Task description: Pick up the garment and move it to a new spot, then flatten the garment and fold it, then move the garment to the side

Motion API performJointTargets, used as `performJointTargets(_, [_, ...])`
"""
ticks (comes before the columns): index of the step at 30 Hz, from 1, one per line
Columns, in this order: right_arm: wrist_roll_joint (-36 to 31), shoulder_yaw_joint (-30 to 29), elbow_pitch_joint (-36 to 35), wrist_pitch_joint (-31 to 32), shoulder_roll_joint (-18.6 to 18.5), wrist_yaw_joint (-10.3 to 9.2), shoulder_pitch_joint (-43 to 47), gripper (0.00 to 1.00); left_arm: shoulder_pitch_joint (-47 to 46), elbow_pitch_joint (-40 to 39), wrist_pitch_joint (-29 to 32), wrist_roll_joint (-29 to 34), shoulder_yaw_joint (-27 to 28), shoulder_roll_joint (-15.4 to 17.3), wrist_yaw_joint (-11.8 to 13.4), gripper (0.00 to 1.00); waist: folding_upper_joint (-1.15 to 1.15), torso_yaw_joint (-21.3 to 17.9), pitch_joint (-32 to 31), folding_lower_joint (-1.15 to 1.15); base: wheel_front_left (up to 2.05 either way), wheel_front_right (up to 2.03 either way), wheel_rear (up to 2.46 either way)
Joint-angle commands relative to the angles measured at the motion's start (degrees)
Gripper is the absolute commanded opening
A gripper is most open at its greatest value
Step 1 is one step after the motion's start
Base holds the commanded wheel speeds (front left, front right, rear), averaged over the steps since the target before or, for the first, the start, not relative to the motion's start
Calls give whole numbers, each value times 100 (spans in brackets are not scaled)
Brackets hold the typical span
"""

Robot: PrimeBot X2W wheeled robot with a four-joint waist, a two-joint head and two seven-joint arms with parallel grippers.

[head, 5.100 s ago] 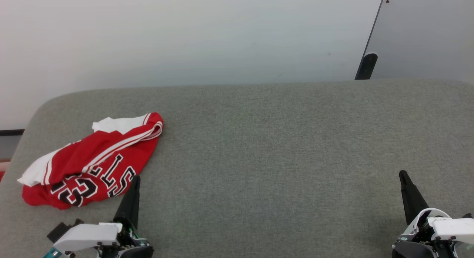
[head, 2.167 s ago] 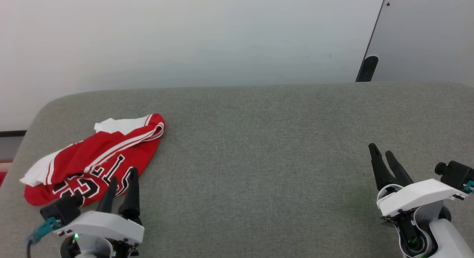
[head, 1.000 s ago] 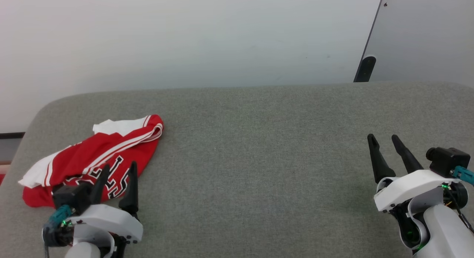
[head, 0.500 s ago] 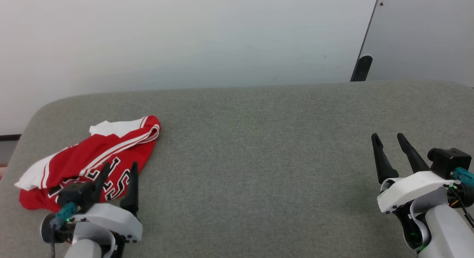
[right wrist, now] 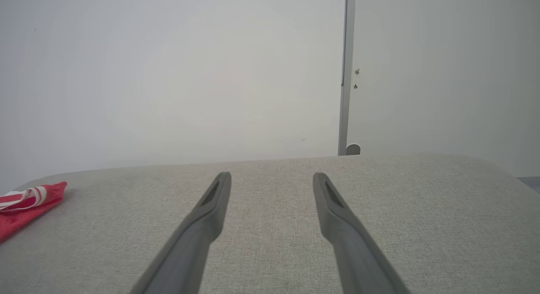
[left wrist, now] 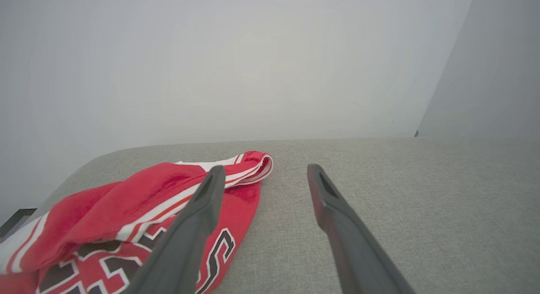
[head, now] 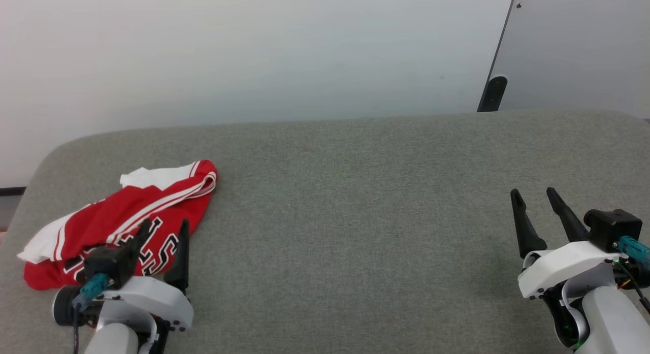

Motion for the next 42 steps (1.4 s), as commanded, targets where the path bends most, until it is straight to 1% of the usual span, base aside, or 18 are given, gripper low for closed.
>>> performJointTargets(1, [-92, -22, 27, -58, -2, -6, -68, 100, -76, 16, -39, 133, -16, 32, -15, 100, 0, 11, -9, 0, 0, 0, 0])
performJointTargets(5, [-153, 2, 72, -97, 20, -6, -98, 100, -118, 74, -87, 223, -57, 51, -19, 100, 0, 66, -26, 0, 0, 0, 0])
performJointTargets(7, [-125, -24, 65, -97, 15, -6, -80, 100, -118, 97, -75, 173, -68, 48, -20, 100, 0, 124, -31, 0, 0, 0, 0])
performJointTargets(13, [39, 35, 33, -97, 47, -6, -15, 100, -128, 148, -74, 70, -83, 57, -18, 100, 0, 401, -45, 0, 0, 0, 0])
performJointTargets(14, [39, 35, 33, -97, 47, -6, -15, 100, -128, 148, -74, 70, -83, 57, -18, 100, 0, 401, -45, 0, 0, 0, 0])
performJointTargets(17, [88, 149, 43, -97, 57, -6, 5, 100, -104, 170, -74, 51, -51, 58, -2, 100, 0, 603, -58, 0, 0, 0, 0])
performJointTargets(24, [231, 428, 61, -96, 103, -6, -36, 100, 0, 144, -73, 110, -5, 58, 79, 100, 0, 1286, -88, 0, 0, 0, 0])
performJointTargets(27, [279, 530, 73, -96, 101, -7, -62, 100, 47, 84, -73, 224, -45, 97, 129, 100, 0, 1656, -115, 0, 0, 0, 0])
performJointTargets(37, [383, 828, 136, -96, 177, -6, -207, 100, 93, 26, -73, 283, -30, 151, 213, 100, 0, 2906, -119, 0, 0, 0, 0])
performJointTargets(38, [397, 848, 136, -96, 199, -6, -224, 100, 107, 17, -73, 270, -21, 160, 222, 100, 0, 3003, -110, 0, 0, 0, 0])
performJointTargets(42, [407, 1143, 231, -96, 272, -7, -451, 100, 223, -147, -73, 275, 125, 245, 324, 100, 0, 3115, 48, 0, 0, 0, 0])
